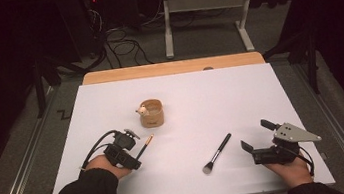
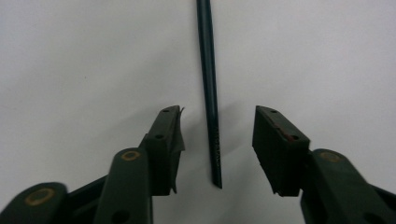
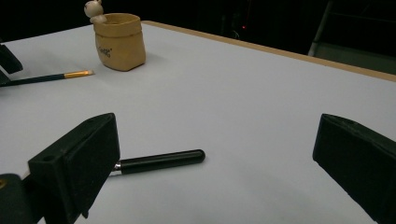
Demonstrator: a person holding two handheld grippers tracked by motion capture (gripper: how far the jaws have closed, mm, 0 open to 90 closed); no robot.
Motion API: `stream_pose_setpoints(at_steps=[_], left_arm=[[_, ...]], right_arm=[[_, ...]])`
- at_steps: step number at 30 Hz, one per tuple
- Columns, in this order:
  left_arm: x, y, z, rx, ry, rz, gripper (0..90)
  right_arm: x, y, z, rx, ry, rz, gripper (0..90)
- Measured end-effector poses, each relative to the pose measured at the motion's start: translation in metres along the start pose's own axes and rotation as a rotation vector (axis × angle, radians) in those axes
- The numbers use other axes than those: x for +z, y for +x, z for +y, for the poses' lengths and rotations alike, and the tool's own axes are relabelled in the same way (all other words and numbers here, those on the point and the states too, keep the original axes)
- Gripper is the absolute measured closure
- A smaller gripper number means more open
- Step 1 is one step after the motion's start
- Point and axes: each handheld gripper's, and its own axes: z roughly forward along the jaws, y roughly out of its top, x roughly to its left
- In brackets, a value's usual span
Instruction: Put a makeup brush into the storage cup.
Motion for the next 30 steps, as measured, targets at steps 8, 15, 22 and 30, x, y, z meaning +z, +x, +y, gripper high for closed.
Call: stream_pose_setpoints(at_steps=[8, 15, 22, 30], left_arm=[[0.0025, -0.0004, 0.0016, 0.004, 0.019, 0.000, 65.4], [0.0054, -0.0006, 0.0032, 0.004, 0.029, -0.001, 72.1], [0.0061, 0.0014, 0.0045, 0.004, 0.041, 0.007, 75.3], [0.0096, -0.0005, 0.0065, 0.018, 0.063, 0.016, 77.6]], right_arm=[[0.0000, 0.0007, 0.0000, 0.003, 0.004, 0.003, 1.8], [0.0005, 0.0007, -0.0001, -0.004, 0.001, 0.006, 2.0], [0.0006, 0.0008, -0.0001, -0.005, 0.002, 0.007, 2.1], [0.0007, 0.0007, -0.0001, -0.007, 0.002, 0.008, 2.1]])
